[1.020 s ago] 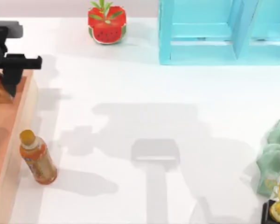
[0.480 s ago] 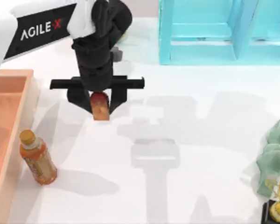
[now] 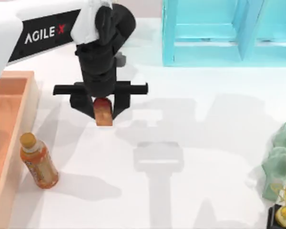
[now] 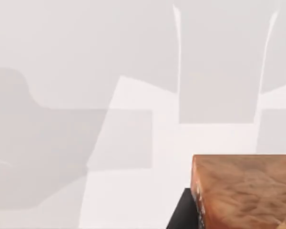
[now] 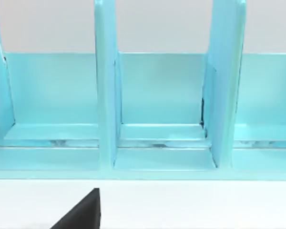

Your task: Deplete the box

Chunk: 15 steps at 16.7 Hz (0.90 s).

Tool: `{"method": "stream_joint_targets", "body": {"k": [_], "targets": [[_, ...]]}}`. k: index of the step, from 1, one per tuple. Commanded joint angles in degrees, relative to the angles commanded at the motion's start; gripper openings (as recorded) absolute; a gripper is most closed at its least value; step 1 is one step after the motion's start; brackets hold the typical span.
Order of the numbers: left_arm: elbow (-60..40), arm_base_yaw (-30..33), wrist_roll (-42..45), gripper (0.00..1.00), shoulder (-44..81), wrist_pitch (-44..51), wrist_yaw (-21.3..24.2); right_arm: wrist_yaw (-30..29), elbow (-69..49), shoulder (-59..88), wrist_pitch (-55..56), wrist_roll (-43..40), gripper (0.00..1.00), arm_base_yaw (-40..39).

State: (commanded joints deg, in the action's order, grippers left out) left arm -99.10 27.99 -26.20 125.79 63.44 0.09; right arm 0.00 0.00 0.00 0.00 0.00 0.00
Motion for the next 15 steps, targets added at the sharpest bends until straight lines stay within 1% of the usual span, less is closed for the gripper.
{"method": "stream_joint_targets", "body": {"k": [6, 10, 15], "targets": [[4.0, 0.0, -0.1, 0.00, 1.9, -6.0, 0.0, 0.0, 0.0, 0.0, 0.0, 0.0, 1.00, 0.0], [4.2, 0.1, 0.0, 0.00, 2.0, -6.4, 0.0, 0.0, 0.0, 0.0, 0.0, 0.0, 1.00, 0.0], [4.2, 0.1, 0.0, 0.38, 2.0, -6.4, 0.0, 0.0, 0.0, 0.0, 0.0, 0.0, 1.00, 0.0]]}}
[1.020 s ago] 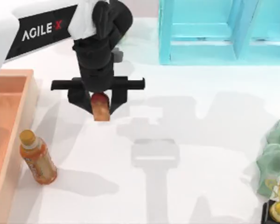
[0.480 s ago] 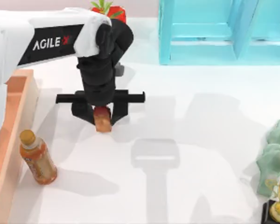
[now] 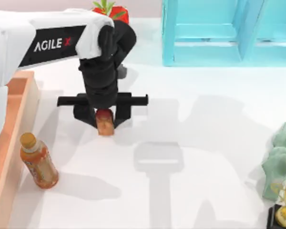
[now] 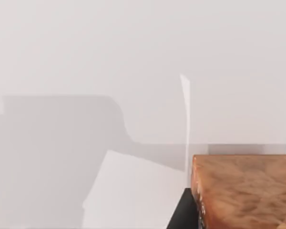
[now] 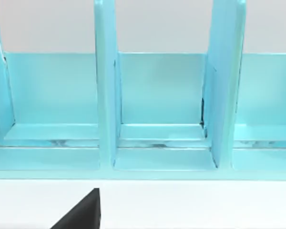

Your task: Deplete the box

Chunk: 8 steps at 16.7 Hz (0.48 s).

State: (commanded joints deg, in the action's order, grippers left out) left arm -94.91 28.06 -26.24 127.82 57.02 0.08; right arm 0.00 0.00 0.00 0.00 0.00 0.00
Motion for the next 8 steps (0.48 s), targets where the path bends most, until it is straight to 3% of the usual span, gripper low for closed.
{"method": "stream_joint_targets", "body": {"k": [8], "targets": [[0.0, 0.0, 0.0, 0.98, 0.0, 0.0, 0.0, 0.0, 0.0, 0.0, 0.0, 0.0, 1.00, 0.0]]}}
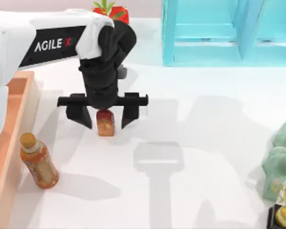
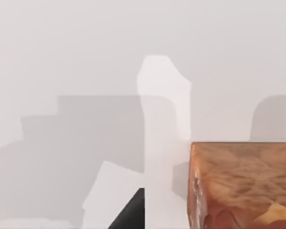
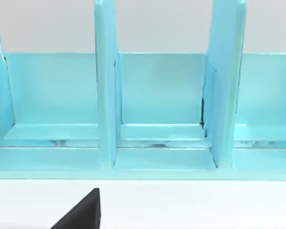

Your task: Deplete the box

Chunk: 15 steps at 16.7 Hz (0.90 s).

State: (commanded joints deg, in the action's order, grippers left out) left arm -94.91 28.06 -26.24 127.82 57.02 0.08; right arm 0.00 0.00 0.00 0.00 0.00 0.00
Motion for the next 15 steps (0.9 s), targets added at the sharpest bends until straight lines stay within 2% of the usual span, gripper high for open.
{"method": "stream_joint_targets", "body": {"k": [10, 15], "targets": [[-0.1, 0.0, 0.0, 1.00, 0.0, 0.1, 0.0, 0.0, 0.0, 0.0, 0.0, 0.0, 1.00, 0.0], [-4.3, 0.0, -0.1, 1.00, -1.2, 5.3, 0.1, 0.0, 0.0, 0.0, 0.0, 0.0, 1.00, 0.0]]}}
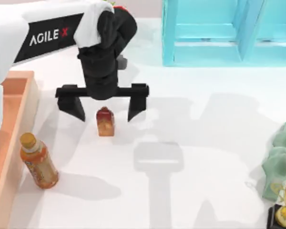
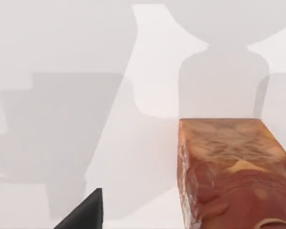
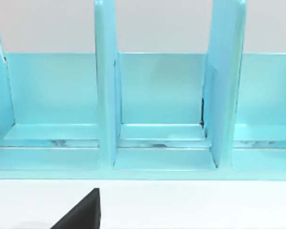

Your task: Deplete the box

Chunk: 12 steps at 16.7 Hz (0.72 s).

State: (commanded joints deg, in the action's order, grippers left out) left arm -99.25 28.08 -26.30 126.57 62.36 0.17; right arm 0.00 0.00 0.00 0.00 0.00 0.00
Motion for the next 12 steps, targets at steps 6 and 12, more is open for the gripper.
{"method": "stream_joint_targets", "body": {"k": [6, 12], "targets": [[-4.9, 0.1, 0.0, 1.00, -1.4, 6.5, -0.1, 0.0, 0.0, 0.0, 0.0, 0.0, 1.00, 0.0], [-8.2, 0.0, -0.1, 1.00, -2.5, 10.9, -0.1, 0.0, 0.0, 0.0, 0.0, 0.0, 1.00, 0.0]]}}
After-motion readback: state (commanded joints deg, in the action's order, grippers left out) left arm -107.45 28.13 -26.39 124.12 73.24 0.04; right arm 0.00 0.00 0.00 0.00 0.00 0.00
